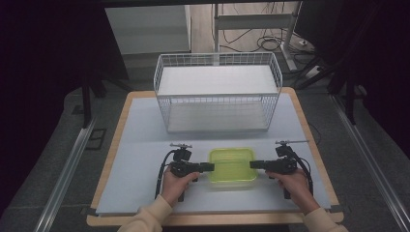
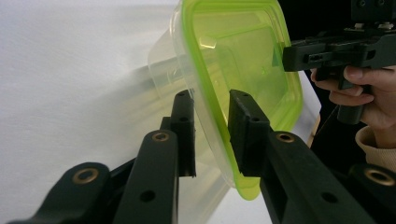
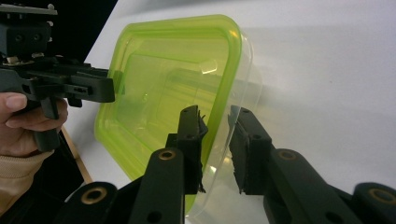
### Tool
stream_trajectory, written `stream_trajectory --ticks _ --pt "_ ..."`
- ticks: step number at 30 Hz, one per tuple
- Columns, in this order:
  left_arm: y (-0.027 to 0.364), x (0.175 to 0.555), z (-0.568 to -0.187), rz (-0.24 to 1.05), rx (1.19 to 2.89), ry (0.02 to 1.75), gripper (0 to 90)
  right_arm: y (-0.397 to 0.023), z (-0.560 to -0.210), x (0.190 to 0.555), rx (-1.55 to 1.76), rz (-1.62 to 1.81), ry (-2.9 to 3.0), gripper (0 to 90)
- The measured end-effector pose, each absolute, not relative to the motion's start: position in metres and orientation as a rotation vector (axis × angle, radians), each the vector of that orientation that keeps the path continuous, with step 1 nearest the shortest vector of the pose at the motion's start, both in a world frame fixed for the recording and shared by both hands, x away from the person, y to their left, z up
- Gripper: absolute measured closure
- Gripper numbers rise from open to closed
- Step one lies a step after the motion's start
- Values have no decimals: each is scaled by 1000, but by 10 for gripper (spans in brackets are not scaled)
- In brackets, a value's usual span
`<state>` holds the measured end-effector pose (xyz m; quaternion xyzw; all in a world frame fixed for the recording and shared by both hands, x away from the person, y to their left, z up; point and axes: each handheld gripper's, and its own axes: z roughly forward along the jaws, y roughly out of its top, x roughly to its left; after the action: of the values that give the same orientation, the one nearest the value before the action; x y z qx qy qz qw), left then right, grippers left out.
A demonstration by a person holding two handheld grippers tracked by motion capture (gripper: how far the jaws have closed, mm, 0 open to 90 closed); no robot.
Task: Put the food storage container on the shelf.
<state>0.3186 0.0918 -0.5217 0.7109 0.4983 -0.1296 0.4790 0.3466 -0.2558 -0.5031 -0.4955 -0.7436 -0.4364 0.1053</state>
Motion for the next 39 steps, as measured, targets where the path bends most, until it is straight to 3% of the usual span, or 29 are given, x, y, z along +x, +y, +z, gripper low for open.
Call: stream_trajectory --ticks 8,39 --pt "93 314 -515 -289 1733 1205 802 -258 -496 343 -1458 -1316 -2195 804" --pt "111 306 -491 -257 1692 1150 810 -249 -472 331 -1389 -1444 -2187 804"
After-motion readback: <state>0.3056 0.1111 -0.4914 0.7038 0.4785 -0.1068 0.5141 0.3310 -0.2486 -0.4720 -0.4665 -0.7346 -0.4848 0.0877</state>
